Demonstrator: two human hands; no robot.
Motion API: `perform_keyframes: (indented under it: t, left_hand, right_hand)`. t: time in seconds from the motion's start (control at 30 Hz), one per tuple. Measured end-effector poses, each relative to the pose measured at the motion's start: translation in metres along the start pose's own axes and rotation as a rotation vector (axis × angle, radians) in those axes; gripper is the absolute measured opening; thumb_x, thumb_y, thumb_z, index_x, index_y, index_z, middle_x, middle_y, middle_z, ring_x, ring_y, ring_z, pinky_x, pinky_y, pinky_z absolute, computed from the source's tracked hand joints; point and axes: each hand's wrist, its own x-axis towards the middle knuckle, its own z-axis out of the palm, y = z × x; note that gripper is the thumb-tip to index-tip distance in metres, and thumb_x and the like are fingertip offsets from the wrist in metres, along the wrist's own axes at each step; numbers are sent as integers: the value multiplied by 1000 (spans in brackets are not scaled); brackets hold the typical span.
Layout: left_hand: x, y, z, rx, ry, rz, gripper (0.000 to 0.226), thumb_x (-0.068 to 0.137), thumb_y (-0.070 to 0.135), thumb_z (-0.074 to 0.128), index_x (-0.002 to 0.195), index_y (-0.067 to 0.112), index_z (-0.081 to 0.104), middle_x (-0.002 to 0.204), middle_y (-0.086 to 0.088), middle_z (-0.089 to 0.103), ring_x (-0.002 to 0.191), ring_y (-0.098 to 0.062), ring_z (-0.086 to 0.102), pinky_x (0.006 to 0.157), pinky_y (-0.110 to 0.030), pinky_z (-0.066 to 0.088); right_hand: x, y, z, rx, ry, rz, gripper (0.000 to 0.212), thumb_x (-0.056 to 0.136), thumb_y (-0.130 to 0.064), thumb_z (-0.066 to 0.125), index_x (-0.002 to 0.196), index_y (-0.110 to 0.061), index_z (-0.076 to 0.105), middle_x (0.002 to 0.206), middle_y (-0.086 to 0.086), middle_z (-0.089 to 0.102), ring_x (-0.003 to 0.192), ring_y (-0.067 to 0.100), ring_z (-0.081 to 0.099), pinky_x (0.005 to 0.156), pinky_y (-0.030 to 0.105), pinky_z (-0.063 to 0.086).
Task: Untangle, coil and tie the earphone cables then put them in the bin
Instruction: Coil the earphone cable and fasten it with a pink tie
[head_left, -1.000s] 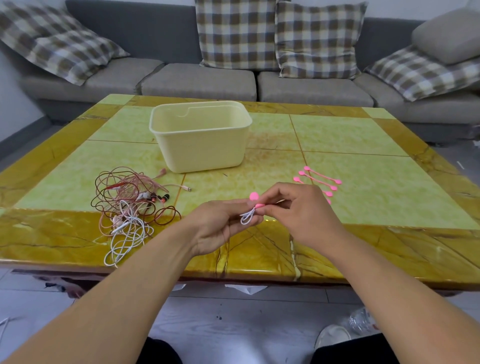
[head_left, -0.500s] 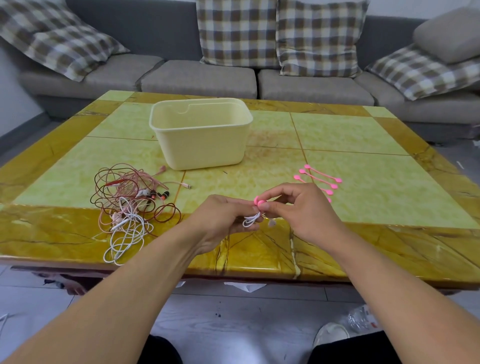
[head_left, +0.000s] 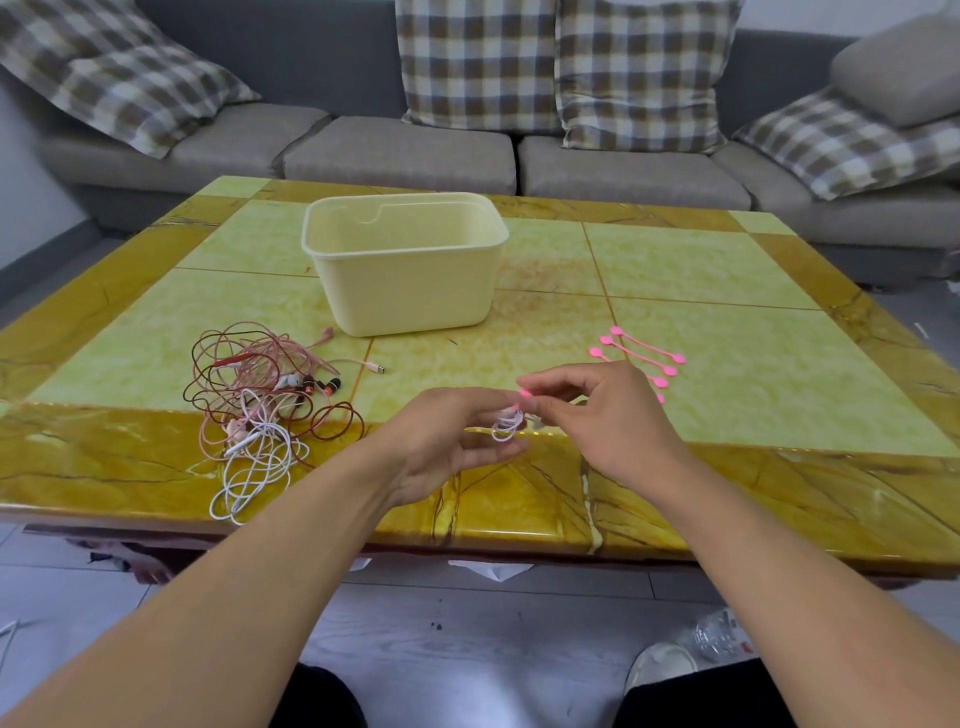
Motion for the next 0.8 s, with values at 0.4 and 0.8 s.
perform_keyframes:
  t: [0.4,0.8]
  left_hand:
    - [1,-4,3,171,77,79,33,85,-15,67,115,-1,71,105,-17,76,85,-26,76,69,-23,62]
    - [5,0,-10,77,122,196,17,92,-10,61,100,-2,74,95,-16,76,84,-22,75,77,-23,60]
  right_hand:
    - [3,2,1,-183,-4,-5,3,95,-20,70,96,-23,69,86,-12,69,78,7,67,77,38,58]
    - [-2,-6,-9,-297,-71,-141,43,73,-50,84,108,-34,66,118,-24,58,114,-9,43,91,-1,26]
